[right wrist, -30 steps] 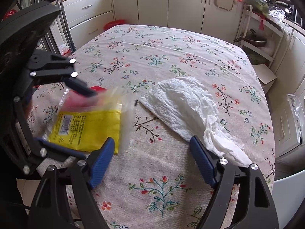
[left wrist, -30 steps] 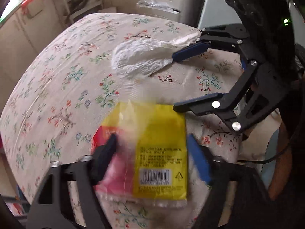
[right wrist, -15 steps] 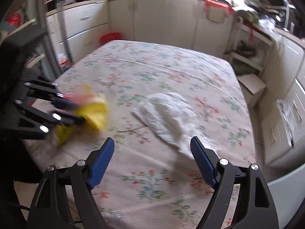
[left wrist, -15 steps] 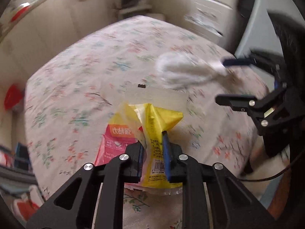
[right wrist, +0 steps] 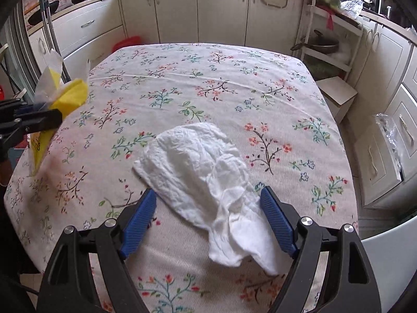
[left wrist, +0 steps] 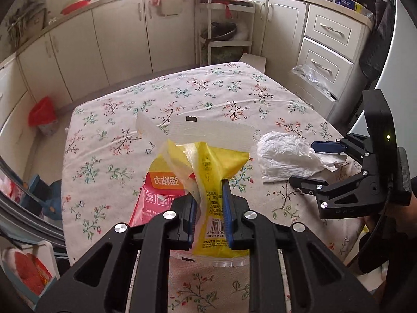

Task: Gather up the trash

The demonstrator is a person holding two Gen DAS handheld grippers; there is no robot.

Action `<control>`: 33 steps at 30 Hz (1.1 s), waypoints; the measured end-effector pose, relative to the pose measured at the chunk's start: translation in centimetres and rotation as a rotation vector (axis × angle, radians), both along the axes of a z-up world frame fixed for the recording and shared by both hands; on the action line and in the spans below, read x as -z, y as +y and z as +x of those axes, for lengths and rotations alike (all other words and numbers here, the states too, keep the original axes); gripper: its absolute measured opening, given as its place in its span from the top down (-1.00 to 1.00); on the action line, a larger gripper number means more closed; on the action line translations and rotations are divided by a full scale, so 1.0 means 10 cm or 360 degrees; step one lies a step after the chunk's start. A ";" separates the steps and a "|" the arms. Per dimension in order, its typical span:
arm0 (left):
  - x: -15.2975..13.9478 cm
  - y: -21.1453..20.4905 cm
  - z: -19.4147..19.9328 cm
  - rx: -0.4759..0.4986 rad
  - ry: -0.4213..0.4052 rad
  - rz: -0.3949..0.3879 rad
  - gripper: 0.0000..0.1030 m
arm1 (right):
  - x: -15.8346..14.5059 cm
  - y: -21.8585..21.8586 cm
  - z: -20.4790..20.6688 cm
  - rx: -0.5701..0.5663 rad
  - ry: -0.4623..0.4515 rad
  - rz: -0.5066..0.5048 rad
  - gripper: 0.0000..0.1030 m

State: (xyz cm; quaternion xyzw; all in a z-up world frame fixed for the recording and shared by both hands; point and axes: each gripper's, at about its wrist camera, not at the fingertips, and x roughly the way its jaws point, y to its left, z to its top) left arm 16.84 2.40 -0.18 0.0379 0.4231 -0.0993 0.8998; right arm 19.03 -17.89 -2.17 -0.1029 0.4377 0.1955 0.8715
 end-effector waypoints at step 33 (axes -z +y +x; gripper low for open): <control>-0.15 -0.10 0.00 -0.0061 -0.0092 -0.0090 0.69 | -0.25 0.14 -0.30 -0.0134 0.0051 0.0376 0.83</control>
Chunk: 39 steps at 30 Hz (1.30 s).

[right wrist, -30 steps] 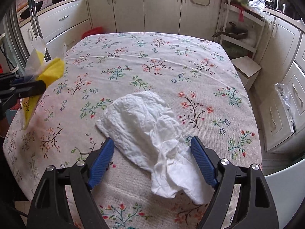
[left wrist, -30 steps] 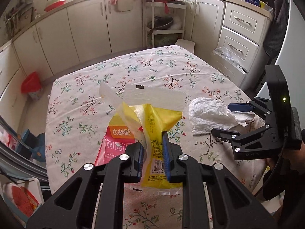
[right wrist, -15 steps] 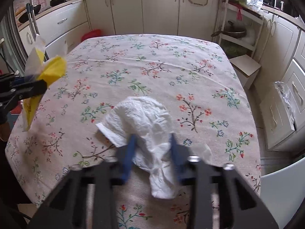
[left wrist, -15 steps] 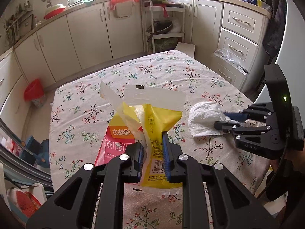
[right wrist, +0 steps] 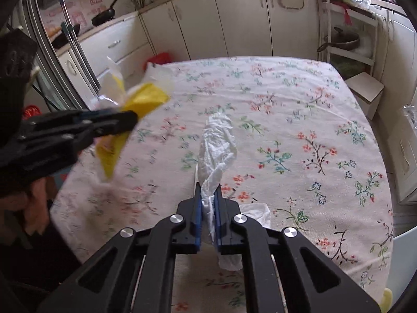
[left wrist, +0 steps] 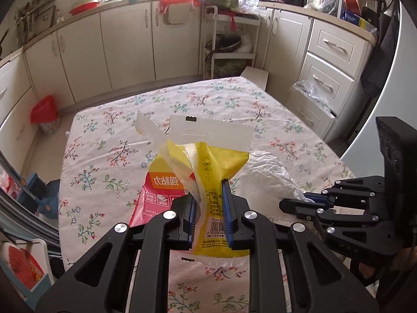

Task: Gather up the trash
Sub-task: 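Carry the bag in the left gripper and tissue in the right gripper to the yellow bin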

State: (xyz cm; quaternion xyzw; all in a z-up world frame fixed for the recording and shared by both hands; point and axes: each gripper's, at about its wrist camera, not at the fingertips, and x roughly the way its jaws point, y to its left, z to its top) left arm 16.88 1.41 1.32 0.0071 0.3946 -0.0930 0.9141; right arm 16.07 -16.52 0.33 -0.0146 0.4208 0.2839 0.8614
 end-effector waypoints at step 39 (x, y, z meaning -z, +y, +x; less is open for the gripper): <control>-0.70 -2.74 -1.28 0.0555 -0.0300 -0.0210 0.68 | -0.82 -2.67 -1.84 0.0981 -0.0600 0.0272 0.83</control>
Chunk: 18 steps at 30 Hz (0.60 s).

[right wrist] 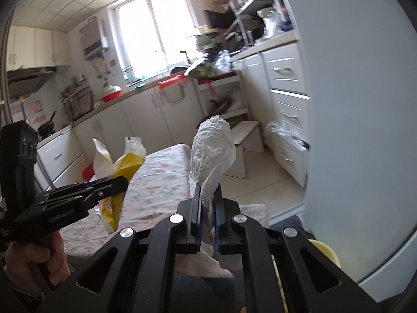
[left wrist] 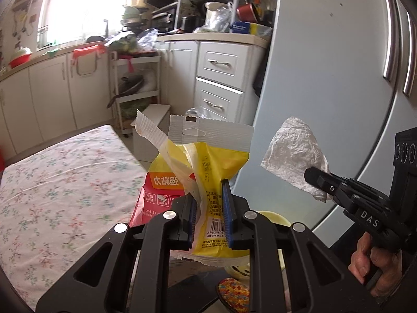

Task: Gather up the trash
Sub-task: 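Carry the bag in the left gripper and tissue in the right gripper to the yellow bin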

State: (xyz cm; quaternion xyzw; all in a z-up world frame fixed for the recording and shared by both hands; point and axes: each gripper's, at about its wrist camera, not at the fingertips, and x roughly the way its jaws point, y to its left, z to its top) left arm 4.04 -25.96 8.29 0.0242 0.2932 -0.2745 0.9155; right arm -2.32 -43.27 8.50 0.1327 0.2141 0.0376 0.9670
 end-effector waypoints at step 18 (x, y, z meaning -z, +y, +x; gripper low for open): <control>0.25 -0.72 0.22 0.0204 0.0075 0.0026 0.68 | 0.32 -0.47 -0.03 0.0270 0.0206 0.0124 0.82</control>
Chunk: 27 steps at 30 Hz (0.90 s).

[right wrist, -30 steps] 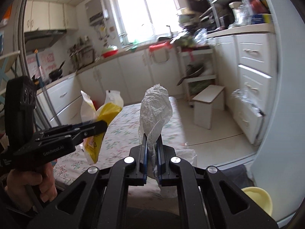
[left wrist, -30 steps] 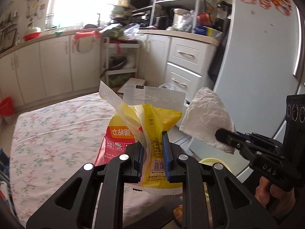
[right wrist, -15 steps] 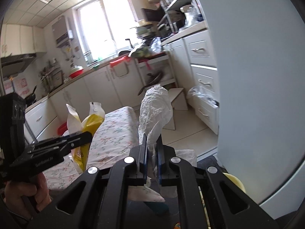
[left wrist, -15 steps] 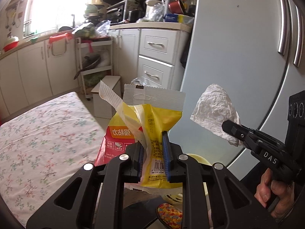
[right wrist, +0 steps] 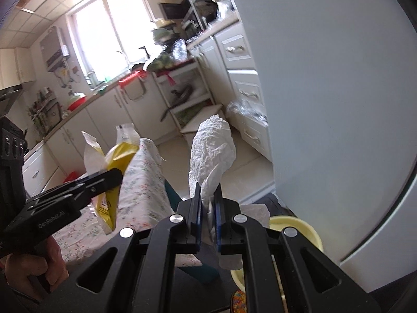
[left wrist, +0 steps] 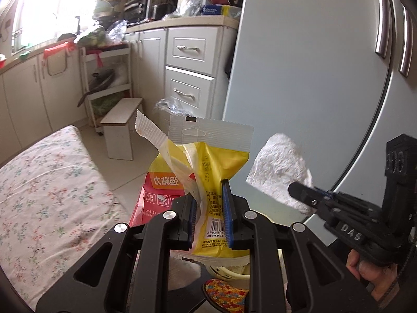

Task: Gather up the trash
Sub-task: 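Carry the bag in the left gripper and tissue in the right gripper to the yellow bin, then open both grippers over the yellow bin to drop the bag and tissue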

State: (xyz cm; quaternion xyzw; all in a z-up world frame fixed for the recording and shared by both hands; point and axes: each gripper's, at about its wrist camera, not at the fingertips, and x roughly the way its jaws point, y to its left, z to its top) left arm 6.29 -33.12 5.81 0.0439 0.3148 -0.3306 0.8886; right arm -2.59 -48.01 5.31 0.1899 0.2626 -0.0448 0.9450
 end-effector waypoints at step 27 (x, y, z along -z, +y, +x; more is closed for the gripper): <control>1.51 -1.00 0.46 0.0359 0.0603 0.0081 0.45 | 0.95 -0.62 0.21 0.0305 0.0630 0.0296 0.30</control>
